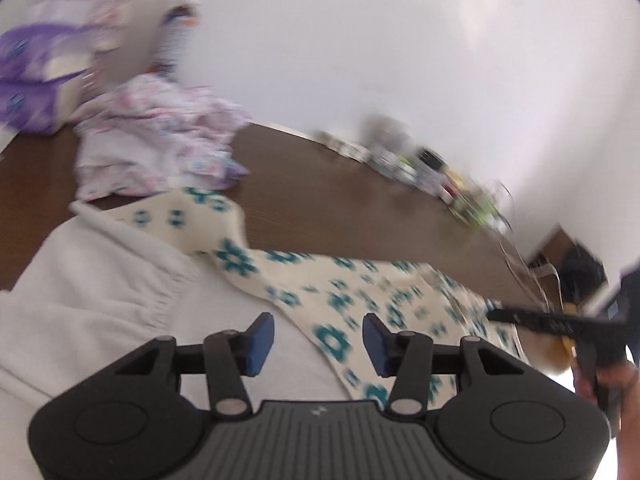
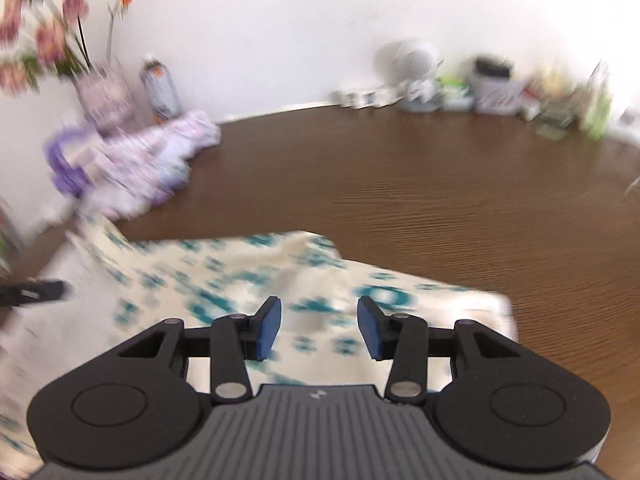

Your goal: Fold clothes

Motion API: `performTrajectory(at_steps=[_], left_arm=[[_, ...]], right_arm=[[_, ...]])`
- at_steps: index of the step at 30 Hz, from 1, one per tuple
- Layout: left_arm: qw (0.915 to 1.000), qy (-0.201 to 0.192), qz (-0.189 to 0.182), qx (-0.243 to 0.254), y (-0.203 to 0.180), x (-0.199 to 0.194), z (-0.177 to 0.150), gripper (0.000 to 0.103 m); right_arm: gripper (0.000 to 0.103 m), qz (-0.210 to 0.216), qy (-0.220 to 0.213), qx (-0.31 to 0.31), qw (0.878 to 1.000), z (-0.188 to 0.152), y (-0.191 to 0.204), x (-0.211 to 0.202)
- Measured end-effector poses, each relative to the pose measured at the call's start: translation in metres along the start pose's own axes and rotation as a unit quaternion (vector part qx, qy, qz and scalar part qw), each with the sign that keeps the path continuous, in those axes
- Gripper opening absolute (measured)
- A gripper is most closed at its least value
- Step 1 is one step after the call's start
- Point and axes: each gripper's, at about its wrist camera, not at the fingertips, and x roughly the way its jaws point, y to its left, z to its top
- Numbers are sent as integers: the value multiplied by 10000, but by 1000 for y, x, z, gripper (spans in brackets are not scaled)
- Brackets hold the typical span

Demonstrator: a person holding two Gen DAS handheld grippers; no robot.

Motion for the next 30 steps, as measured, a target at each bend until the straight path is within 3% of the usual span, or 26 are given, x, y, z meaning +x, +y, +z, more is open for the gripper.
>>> performTrajectory(at_steps=[4,9,10,12,14,23,30], left_arm=[[9980,273,-308,488,-36,14,-15,48],[9965,581,-329,505,-53,40,-26,48],[9965,592,-296,503,-54,43,-27,48],[9966,614,-231,499,-54,49,-28,48],[9964,637,-185,523,-55,51,-29,48],[9975,485,39,513,-48,57,-12,48],[9974,423,152,571,-44,61,-14,47]], right_arm=[[47,-758,-129,-498,9958,-9,1,7],[53,-687,34,-952,9931,-3,7,31],[50,-806,87,-1007,9916,0,9,36],[30,-1044,193,-1116,9881,4,12,47],[30,-1056,317,-767,9909,11,1,52],[37,244,542,-476,9971,6,12,32],[46,-362,500,-892,9941,-7,30,38]])
